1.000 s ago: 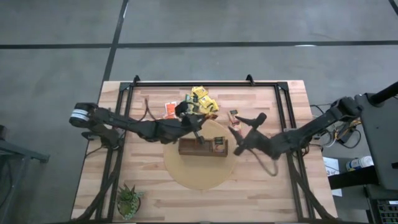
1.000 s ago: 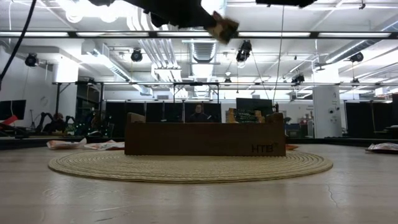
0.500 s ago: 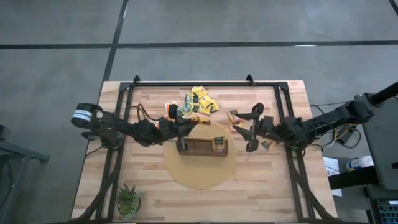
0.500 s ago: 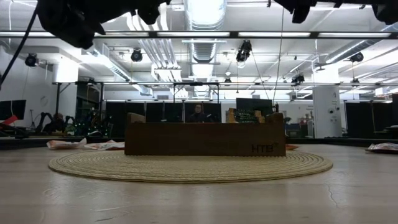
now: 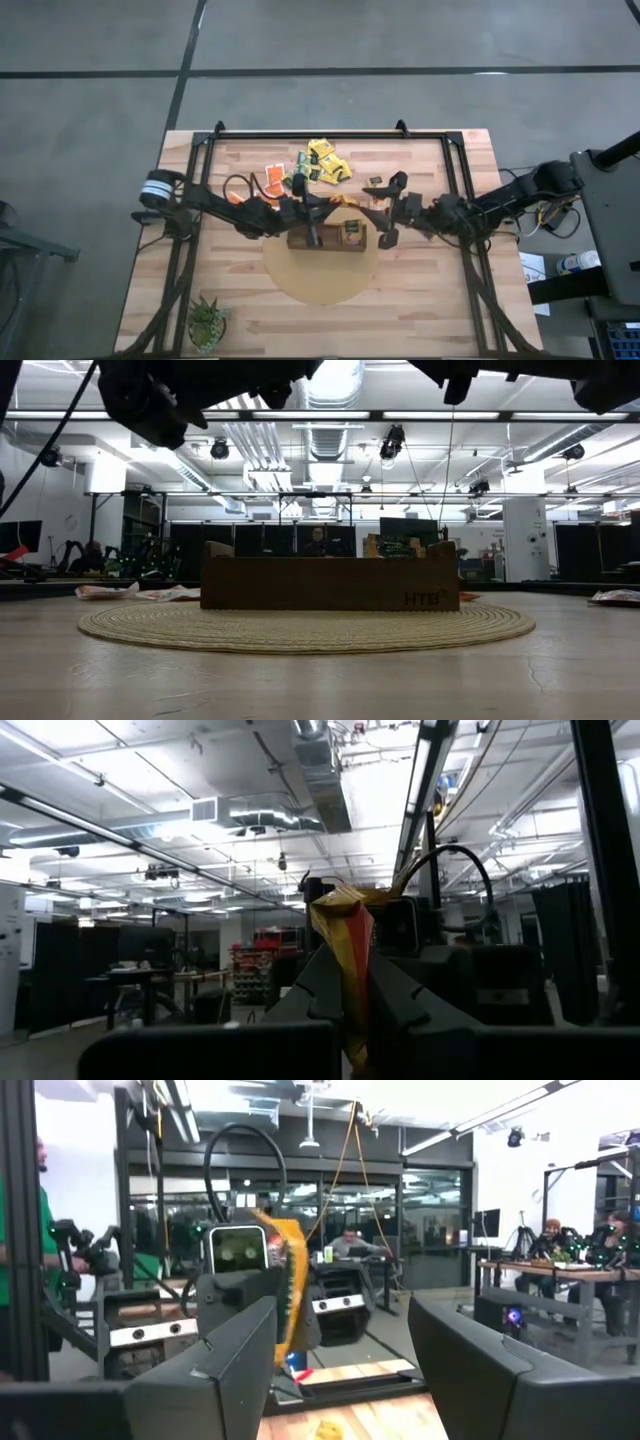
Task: Pick & Place Tea
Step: Put the orange and green tea bag into the wooden organizer
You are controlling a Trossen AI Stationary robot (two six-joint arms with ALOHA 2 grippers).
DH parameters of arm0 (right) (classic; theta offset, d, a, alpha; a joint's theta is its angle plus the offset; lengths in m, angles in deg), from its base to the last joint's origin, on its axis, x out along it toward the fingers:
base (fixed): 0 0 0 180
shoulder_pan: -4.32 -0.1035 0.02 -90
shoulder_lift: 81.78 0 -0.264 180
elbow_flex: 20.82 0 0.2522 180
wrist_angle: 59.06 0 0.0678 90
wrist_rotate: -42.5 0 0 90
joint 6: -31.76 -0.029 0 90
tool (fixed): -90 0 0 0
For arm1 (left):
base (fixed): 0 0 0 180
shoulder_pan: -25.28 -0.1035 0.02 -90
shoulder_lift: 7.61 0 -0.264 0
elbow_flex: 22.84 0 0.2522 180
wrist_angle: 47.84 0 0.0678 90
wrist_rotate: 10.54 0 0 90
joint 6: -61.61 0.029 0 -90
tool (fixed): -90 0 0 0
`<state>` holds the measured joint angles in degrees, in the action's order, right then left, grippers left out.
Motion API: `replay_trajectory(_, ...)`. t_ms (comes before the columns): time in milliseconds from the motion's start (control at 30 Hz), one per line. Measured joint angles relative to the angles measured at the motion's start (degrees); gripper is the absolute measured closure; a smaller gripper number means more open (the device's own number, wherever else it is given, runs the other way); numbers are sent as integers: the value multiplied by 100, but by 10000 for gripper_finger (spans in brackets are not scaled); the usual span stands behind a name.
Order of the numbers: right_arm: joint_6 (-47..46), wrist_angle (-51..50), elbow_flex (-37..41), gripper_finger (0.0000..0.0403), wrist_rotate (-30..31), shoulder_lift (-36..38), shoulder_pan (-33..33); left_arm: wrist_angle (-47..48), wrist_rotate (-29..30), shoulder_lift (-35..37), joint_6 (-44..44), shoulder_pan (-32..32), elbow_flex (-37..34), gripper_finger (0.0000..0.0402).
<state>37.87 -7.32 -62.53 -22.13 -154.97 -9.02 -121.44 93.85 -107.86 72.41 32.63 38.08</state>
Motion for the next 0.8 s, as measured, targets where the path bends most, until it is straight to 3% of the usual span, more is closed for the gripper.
replay_trajectory(367,-193,610,2,183,-53,-454,0,137,1,-107,-3,0,111,386)
replay_trajectory(667,-511,342,-103,185,-337,-456,24,421,0,-83,-6,-2,198,386)
replay_trajectory(800,-511,-25,-240,212,-339,-456,24,626,0,-83,-6,-2,280,386)
